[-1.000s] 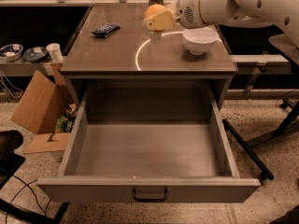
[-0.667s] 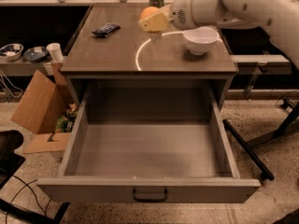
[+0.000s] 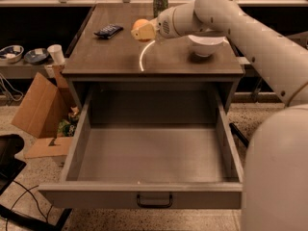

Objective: Pick orange from top drawer and place on counter

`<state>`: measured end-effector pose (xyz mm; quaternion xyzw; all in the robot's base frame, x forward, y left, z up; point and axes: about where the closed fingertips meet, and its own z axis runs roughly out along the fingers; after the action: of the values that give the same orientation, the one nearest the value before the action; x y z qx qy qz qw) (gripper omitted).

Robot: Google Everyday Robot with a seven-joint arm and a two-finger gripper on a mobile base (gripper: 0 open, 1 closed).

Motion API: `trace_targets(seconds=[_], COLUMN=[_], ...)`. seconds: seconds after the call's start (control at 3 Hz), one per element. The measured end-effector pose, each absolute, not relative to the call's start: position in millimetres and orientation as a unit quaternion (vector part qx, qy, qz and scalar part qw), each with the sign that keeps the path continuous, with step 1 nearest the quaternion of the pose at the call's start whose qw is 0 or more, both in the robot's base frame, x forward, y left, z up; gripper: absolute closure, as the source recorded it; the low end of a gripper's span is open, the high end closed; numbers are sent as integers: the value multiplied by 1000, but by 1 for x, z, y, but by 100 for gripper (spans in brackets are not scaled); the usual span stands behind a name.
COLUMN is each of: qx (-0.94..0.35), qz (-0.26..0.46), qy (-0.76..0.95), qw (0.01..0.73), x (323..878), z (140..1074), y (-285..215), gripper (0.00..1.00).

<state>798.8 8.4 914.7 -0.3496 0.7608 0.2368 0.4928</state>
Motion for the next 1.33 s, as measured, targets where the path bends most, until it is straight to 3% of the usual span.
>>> trace_targets(seconds=[0.67, 1.33], qx=[-335, -334], qz=[210, 211], qy=[805, 807], qw=[442, 439], x=[814, 813], z=[845, 841], y=[26, 27], gripper=[100, 59])
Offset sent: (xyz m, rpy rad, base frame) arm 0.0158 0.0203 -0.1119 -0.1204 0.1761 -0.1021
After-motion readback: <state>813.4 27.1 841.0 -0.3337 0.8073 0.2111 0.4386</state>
